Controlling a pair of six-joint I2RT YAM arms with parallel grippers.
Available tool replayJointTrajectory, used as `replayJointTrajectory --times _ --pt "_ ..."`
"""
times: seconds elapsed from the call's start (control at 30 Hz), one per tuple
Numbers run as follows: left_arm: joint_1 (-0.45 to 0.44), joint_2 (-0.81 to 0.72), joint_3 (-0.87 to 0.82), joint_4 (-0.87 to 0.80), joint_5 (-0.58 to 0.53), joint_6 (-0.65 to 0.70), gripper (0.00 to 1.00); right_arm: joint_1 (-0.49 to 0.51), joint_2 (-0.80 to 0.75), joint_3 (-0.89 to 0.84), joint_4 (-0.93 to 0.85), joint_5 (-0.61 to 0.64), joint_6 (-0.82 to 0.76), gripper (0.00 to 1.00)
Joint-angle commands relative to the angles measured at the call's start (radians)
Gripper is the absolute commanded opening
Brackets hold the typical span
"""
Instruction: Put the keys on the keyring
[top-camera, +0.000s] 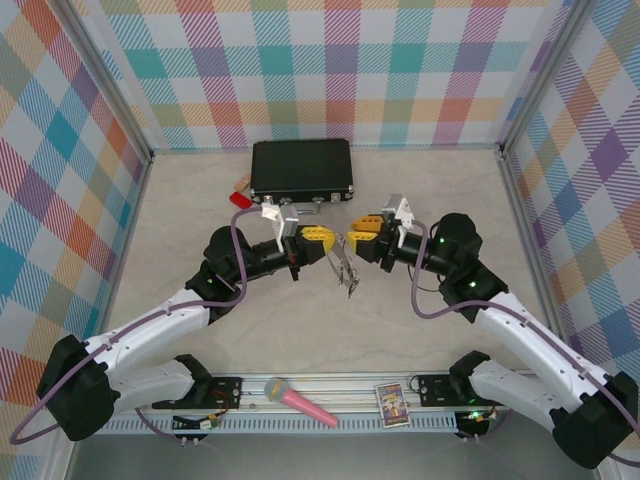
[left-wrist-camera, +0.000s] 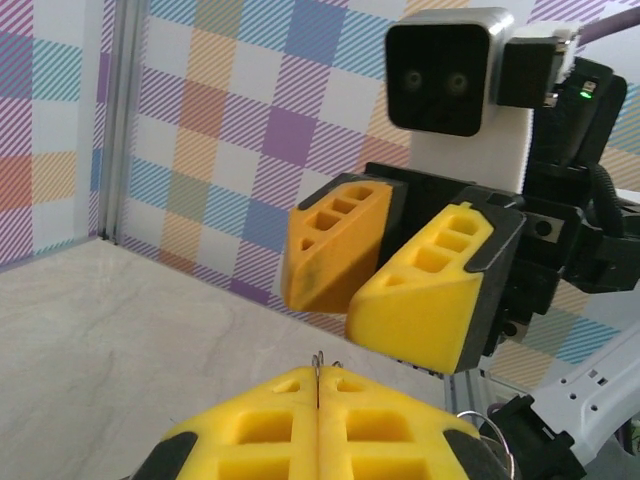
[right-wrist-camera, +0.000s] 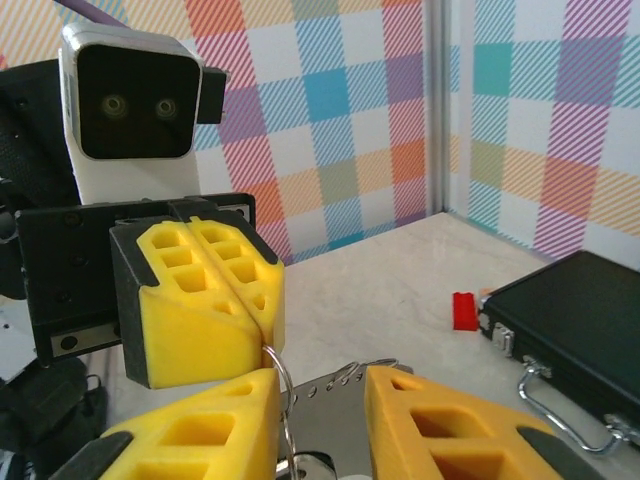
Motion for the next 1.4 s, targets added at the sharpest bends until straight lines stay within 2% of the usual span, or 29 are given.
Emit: replayJointTrajectory --times 0.0,0.23,0.43,0.5,0.7,0.77,0.83,1.03,1.13,1.2,1.37 --pt "-0.009 -0.010 -0.003 0.079 0.022 -0.015 0.00 -0.010 0.019 0.029 0.063 -0.098 0.060 0.28" --pt "-0.012 -0.012 0.001 0.077 0.022 -0.013 0.00 -0.026 0.054 0.033 0.086 -0.149 0.093 0.26" --pt "-0.014 -0.010 0.002 0.079 0.024 -0.013 0.00 -0.035 0.074 0.033 0.093 -0.181 0.107 0.22" --pt "-0.013 -0.009 0.004 0.081 0.027 -0.013 0.00 -0.036 0.080 0.035 0.095 -0.189 0.110 0.18" --pt "-0.017 -0.005 0.006 0.082 0.033 -0.013 0.00 -0.037 0.095 0.040 0.093 -0.217 0.113 0.15" --pt "-0.018 -0.003 0.006 0.082 0.033 -0.013 0.00 -0.038 0.098 0.043 0.091 -0.229 0.111 0.12" --pt "-0.018 -0.004 0.006 0.082 0.034 -0.012 0.00 -0.038 0.104 0.046 0.088 -0.234 0.110 0.01" --pt "-0.019 -0.008 0.008 0.054 0.023 -0.001 0.00 -0.040 0.092 0.045 0.066 -0.224 0.088 0.00" --pt "-0.018 -0.017 0.017 -0.007 0.020 0.014 0.00 -0.042 0.086 0.043 0.045 -0.210 0.062 0.00" --pt "-0.018 -0.029 0.036 -0.099 0.011 0.040 0.22 -0.041 0.082 0.043 0.019 -0.199 0.034 0.00" --pt "-0.012 -0.064 0.110 -0.411 -0.007 0.168 0.25 -0.041 0.081 0.054 -0.063 -0.198 -0.051 0.00"
